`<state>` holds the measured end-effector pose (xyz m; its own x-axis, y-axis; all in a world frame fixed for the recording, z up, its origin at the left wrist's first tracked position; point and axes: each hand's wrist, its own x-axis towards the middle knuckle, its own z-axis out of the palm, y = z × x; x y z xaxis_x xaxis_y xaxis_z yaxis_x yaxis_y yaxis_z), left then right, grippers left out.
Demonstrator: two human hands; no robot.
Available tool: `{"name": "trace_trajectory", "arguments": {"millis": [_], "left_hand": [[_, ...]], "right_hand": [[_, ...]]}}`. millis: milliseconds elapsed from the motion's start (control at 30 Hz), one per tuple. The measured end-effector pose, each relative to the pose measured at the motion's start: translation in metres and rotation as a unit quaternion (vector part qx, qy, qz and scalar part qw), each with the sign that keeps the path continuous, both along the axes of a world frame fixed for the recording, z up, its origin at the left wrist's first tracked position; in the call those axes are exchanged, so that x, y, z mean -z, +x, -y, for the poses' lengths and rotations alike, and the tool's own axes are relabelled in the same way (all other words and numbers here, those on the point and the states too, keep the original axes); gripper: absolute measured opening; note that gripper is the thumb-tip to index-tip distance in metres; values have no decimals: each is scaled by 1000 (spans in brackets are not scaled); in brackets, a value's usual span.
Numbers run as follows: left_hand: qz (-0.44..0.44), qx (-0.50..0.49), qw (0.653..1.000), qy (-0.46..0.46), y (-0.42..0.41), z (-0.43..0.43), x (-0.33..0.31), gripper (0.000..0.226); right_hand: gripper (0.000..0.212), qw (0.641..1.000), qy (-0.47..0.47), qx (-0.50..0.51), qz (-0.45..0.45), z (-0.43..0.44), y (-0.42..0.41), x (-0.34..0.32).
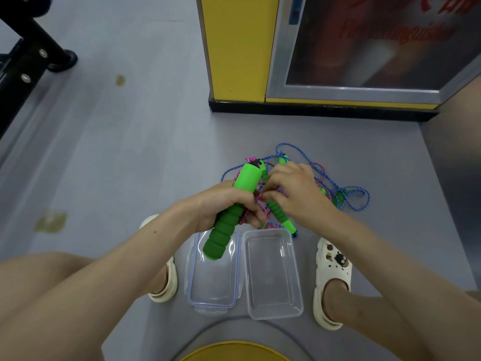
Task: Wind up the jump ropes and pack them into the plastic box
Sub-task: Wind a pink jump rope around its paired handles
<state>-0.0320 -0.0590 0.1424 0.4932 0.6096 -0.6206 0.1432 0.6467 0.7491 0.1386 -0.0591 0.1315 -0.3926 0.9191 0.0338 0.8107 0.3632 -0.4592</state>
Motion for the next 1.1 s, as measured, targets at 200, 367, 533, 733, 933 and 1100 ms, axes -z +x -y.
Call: {"name": "trace_trajectory", "arguments": {"millis": [200,367,533,733,933,1100], "left_hand": [[54,-5,997,-50,-1,1,1,20],[147,5,987,-72,-8,-1,2,18],[196,17,978,-70,-6,2,1,25],[217,24,973,-77,0,3,1,34],[255,57,962,-74,3,2,-2,47],[340,-25,933,-112,10,-1,-1,64]], "right_hand": [[16,993,116,-15,9,2,-2,6],[28,991,128,-44,21,4,-1,1],[42,999,38,-12,-21,3,2,-2],[26,995,-18,32,-87,2,1,3],[16,922,-191,67,-331,7,-8,-3],[25,895,-278,59,-343,11,-14,4]]}}
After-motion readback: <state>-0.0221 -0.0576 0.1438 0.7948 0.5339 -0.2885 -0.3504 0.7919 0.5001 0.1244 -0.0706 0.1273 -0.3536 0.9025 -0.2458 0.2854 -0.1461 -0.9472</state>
